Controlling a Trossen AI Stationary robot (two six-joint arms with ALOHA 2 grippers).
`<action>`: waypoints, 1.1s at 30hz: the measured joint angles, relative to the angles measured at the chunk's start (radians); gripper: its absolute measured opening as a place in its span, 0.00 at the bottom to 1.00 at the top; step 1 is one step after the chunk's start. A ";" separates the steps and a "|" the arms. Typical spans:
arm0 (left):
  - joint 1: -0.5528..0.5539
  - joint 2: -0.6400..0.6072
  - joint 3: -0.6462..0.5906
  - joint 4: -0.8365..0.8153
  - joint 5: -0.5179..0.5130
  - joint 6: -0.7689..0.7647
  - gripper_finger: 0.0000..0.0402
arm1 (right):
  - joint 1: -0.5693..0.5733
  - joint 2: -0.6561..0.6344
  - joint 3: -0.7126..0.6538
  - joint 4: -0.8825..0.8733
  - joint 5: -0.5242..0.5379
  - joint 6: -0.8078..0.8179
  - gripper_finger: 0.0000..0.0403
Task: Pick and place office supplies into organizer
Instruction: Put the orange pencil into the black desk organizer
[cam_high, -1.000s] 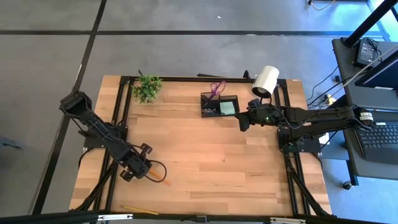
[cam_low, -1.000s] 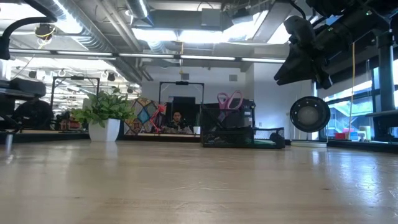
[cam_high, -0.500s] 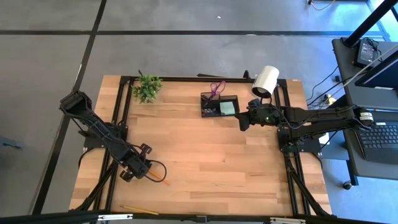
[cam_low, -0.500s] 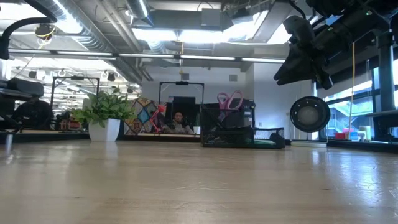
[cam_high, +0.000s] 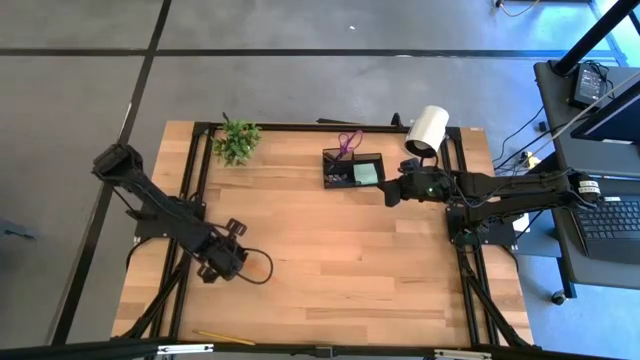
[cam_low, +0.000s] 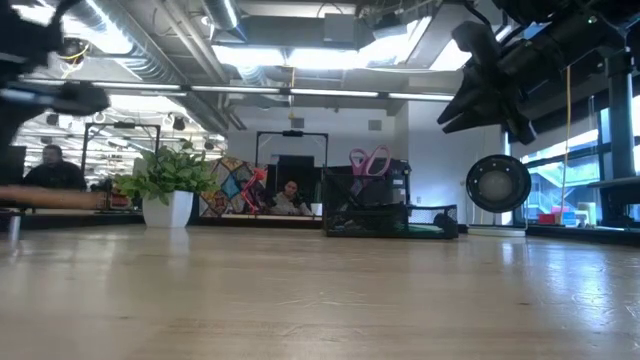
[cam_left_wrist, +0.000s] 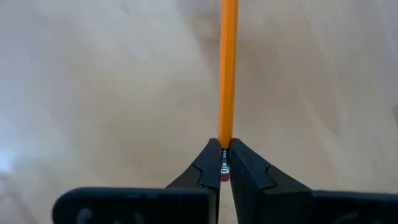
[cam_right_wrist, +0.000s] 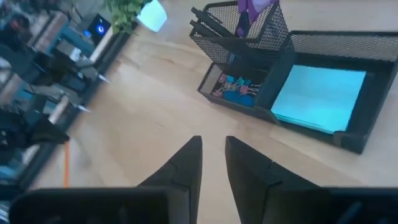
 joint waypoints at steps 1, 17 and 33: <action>0.015 -0.007 0.009 -0.001 -0.015 0.010 0.03 | 0.000 0.000 0.000 0.002 0.000 0.030 0.19; 0.314 -0.025 0.252 0.033 -0.396 0.631 0.03 | 0.000 0.000 0.000 0.336 -0.255 0.235 0.19; 0.455 -0.025 0.316 0.480 -0.618 1.495 0.03 | 0.000 0.075 0.000 0.587 -0.294 0.230 0.19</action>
